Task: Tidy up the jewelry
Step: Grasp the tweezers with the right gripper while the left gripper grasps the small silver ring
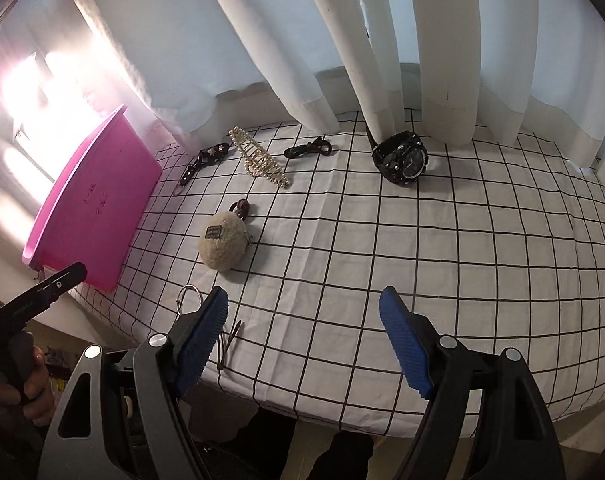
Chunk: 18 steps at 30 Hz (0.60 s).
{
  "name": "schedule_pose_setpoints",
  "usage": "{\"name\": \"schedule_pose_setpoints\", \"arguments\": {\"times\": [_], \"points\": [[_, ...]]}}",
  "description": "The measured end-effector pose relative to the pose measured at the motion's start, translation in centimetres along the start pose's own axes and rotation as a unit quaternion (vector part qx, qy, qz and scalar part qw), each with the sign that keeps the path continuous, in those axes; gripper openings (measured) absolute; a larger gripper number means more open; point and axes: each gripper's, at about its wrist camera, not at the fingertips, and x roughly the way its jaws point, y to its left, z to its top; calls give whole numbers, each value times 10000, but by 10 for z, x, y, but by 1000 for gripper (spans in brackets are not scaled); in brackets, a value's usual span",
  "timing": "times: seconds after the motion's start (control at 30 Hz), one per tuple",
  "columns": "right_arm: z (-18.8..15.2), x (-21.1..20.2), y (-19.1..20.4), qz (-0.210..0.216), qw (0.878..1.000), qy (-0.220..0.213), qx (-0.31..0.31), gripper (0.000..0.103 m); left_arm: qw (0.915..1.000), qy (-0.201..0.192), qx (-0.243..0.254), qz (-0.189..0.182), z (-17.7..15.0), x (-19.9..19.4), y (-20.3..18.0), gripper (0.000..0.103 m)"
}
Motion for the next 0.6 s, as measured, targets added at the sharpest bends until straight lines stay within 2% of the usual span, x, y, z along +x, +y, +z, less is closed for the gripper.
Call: {"name": "schedule_pose_setpoints", "arguments": {"times": [0.27,0.47,0.6], "points": [[-33,22,16,325,9993,192,65,75,9993,332,162,79,-23,22,5,97],[-55,24,32,23,9992,-29,389,75,9971,338,650,-220,-19,33,12,97],[-68,25,46,-338,9947,-274,932,75,9886,392,1340,-563,-16,43,9,97]]}}
